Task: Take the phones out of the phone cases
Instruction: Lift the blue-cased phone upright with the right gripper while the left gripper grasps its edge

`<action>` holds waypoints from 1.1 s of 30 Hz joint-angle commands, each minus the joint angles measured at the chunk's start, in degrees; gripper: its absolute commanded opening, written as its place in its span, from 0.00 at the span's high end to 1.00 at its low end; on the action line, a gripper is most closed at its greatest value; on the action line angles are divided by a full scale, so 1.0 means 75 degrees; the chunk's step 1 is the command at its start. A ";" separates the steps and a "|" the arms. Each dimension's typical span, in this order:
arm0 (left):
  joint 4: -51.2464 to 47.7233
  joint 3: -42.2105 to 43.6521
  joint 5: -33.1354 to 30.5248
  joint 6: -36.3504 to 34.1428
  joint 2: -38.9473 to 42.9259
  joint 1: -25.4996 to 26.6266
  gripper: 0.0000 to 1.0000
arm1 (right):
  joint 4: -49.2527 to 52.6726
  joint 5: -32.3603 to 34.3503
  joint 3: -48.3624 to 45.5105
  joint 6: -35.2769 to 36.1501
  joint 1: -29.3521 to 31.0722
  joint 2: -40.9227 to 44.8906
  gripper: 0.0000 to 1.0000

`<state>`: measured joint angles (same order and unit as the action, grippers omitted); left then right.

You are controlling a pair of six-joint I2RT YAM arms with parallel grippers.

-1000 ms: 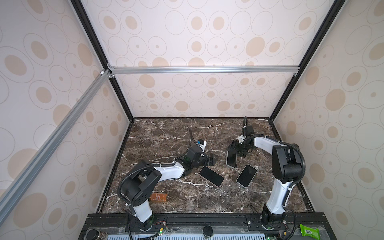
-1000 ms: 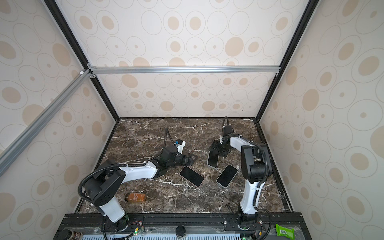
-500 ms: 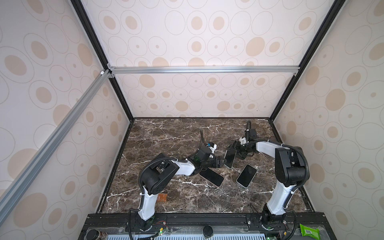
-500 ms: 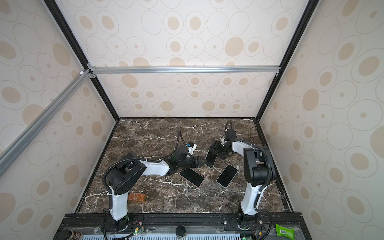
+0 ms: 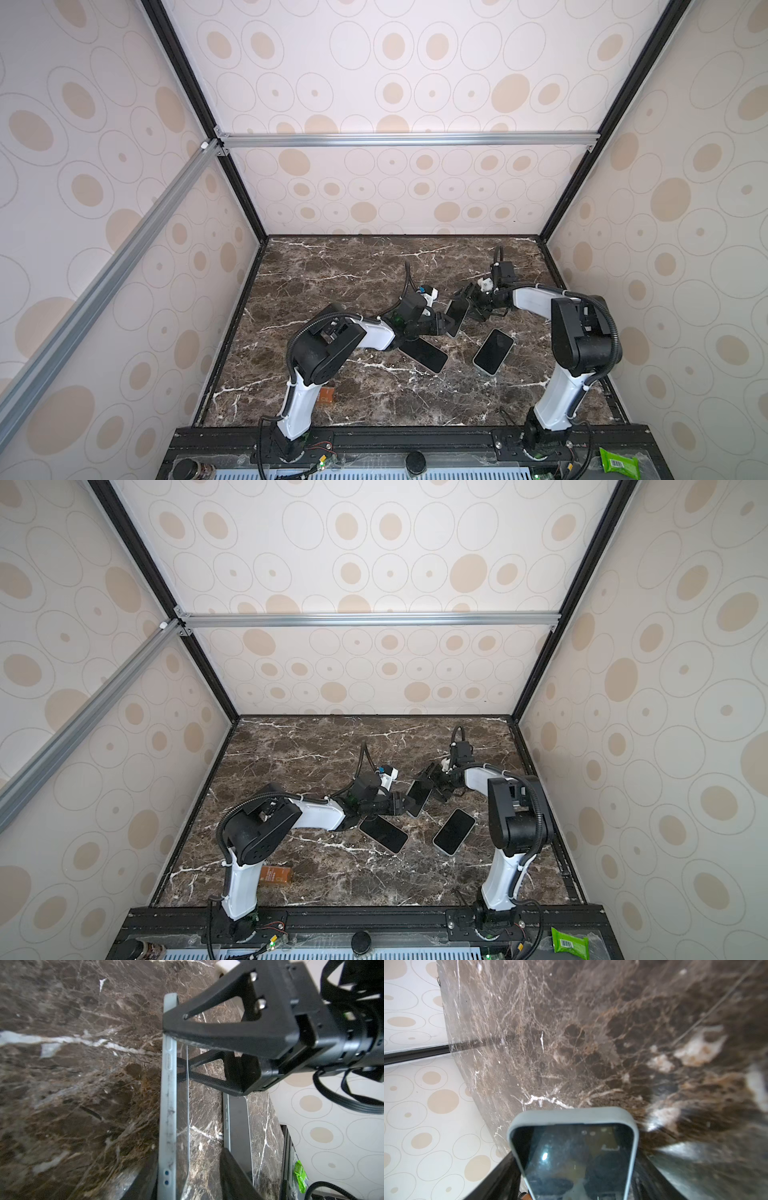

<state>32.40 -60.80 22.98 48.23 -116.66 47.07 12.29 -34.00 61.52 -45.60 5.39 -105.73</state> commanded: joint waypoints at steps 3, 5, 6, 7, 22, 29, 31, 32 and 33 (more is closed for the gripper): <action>0.0047 -0.0326 0.0022 -0.0057 -0.0115 0.0060 0.65 | -0.0384 -0.0445 -0.0114 -0.0463 -0.0019 0.0375 0.41; -0.0035 -0.0343 -0.0016 -0.0110 -0.0111 0.0067 0.67 | -0.0425 -0.0496 -0.0128 -0.0530 -0.0025 0.0416 0.41; -0.0063 -0.0343 -0.0033 -0.0127 -0.0101 0.0069 0.68 | -0.0442 -0.0521 -0.0139 -0.0551 -0.0016 0.0446 0.41; -0.0107 -0.0354 -0.0058 -0.0146 -0.0101 0.0077 0.69 | -0.0447 -0.0547 -0.0143 -0.0566 -0.0026 0.0470 0.41; -0.1378 -0.0781 -0.0521 -0.0934 0.1197 0.0018 1.00 | 0.0078 0.0179 -0.0345 0.0205 -0.0024 0.2502 0.09; -0.2481 -0.1248 -0.0894 -0.1685 0.2498 -0.0065 1.00 | -0.0596 0.1588 -0.1113 0.1119 -0.0015 0.4897 0.03; -0.2931 -0.1438 -0.1229 -0.1960 0.2834 -0.0064 1.00 | -0.0927 0.1841 -0.1336 0.1353 -0.0012 0.5402 0.02; -0.3061 -0.1462 -0.1437 -0.2065 0.3053 -0.0065 1.00 | -0.0989 0.1898 -0.1373 0.1526 -0.0001 0.5602 0.02; -0.3013 -0.1402 -0.1499 -0.2166 0.3243 -0.0065 1.00 | -0.1029 0.1896 -0.1389 0.1727 -0.0001 0.5763 0.02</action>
<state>11.09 -67.81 15.79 36.97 -97.38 46.87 7.55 -23.64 52.60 -37.39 5.19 -64.51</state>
